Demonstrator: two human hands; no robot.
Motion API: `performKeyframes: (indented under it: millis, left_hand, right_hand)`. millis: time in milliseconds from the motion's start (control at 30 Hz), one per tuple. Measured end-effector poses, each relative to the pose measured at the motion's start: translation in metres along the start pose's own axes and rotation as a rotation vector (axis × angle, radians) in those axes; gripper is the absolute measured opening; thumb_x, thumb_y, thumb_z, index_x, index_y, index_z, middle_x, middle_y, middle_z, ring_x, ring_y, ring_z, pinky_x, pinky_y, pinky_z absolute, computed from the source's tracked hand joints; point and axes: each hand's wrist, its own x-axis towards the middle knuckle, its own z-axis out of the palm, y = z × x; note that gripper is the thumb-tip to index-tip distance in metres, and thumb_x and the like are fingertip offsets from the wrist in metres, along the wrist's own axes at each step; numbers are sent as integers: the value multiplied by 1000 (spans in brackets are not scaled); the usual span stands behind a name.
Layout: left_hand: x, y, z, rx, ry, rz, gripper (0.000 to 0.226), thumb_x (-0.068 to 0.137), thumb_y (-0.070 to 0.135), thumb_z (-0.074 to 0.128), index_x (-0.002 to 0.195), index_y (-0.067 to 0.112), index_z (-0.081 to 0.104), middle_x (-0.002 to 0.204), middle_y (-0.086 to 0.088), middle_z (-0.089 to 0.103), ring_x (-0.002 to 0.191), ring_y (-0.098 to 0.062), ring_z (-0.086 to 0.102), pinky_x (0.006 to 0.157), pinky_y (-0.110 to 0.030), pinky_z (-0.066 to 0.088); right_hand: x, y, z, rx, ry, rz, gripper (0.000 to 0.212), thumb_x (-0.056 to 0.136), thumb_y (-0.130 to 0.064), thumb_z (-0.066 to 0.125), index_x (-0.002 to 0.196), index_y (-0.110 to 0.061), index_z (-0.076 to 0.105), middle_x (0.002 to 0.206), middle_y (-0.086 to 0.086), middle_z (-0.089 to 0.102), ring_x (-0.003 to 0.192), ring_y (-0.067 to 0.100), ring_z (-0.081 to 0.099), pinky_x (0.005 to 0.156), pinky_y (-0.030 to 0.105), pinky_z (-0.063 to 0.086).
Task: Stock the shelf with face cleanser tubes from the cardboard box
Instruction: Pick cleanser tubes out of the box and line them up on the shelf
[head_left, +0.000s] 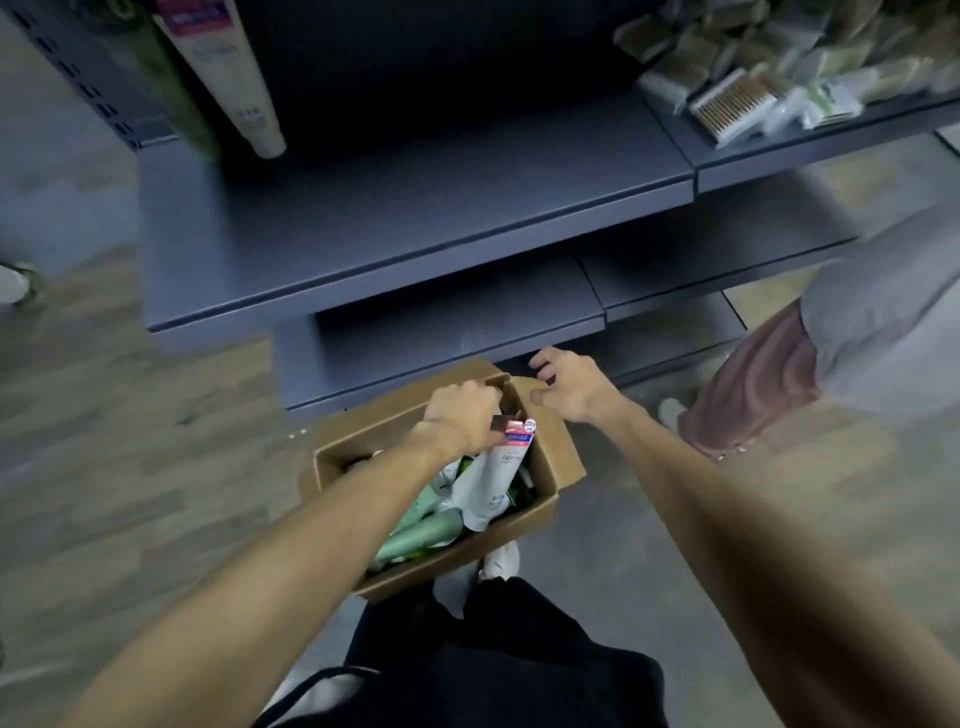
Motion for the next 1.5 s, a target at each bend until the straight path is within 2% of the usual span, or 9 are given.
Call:
performKeyframes:
  millis: [133, 467, 700, 833, 900, 1033, 1233, 1333, 1500]
  left_hand:
    - [4, 12, 32, -148, -144, -87, 50, 76, 50, 73, 117, 24, 61, 111, -5, 67, 102, -29, 64, 79, -33, 48]
    - [15, 19, 41, -341, -122, -194, 31, 75, 36, 80, 97, 19, 66, 85, -2, 62, 79, -24, 59, 68, -29, 42]
    - [12, 14, 42, -340, -117, -151, 30, 74, 27, 84, 99, 20, 69, 95, -7, 70, 89, -28, 65, 72, -31, 48]
    - [11, -3, 25, -466, -39, -138, 22, 74, 25, 84, 88, 21, 68, 81, 0, 64, 70, -17, 60, 58, -24, 41]
    - [7, -12, 11, -522, -9, -103, 22, 74, 25, 84, 75, 24, 62, 74, 2, 62, 67, -16, 57, 57, -28, 43]
    - [-6, -36, -15, -634, 79, -46, 20, 69, 25, 87, 76, 21, 69, 73, 4, 71, 72, -17, 68, 73, -39, 58]
    - [-29, -84, -59, -710, 206, -27, 23, 69, 23, 88, 80, 15, 69, 80, 2, 74, 70, -11, 66, 82, -36, 57]
    - [-43, -110, -79, -752, 240, -37, 26, 69, 22, 87, 87, 15, 70, 89, 5, 75, 85, -10, 71, 86, -36, 58]
    - [-67, -143, -110, -875, 336, -86, 24, 70, 12, 86, 83, 14, 66, 92, -4, 75, 89, -19, 72, 78, -41, 61]
  right_hand:
    - [-13, 19, 8, -1, -26, 46, 50, 87, -19, 69, 134, -18, 52, 124, 4, 60, 110, 22, 58, 89, 28, 48]
    - [-35, 50, 29, 68, -56, 132, 48, 87, -28, 70, 131, -18, 53, 112, -1, 64, 111, 20, 57, 87, 25, 45]
    - [-44, 62, 40, 74, -84, 167, 44, 86, -24, 71, 128, -18, 56, 107, -1, 69, 110, 18, 58, 89, 26, 45]
    - [-40, 58, 43, 124, -118, 179, 47, 85, -23, 74, 128, -17, 56, 107, -1, 67, 100, 15, 59, 85, 24, 45]
    - [-37, 50, 45, 131, -132, 154, 50, 82, -26, 77, 127, -16, 57, 108, 0, 69, 100, 15, 60, 87, 26, 47]
    - [-33, 23, 48, 141, -145, 42, 52, 75, -27, 83, 119, -10, 62, 113, 3, 70, 107, 19, 63, 98, 33, 48]
    - [-22, -26, 52, 326, -109, -113, 46, 70, -19, 88, 111, -10, 67, 102, -1, 72, 88, 4, 68, 80, 20, 57]
    - [-15, -59, 50, 399, -66, -206, 41, 72, -14, 86, 108, -6, 67, 101, 2, 74, 88, 10, 72, 84, 27, 58]
    - [-6, -116, 46, 402, 6, -323, 35, 72, -15, 86, 102, -13, 67, 93, -2, 72, 78, 4, 70, 76, 20, 58]
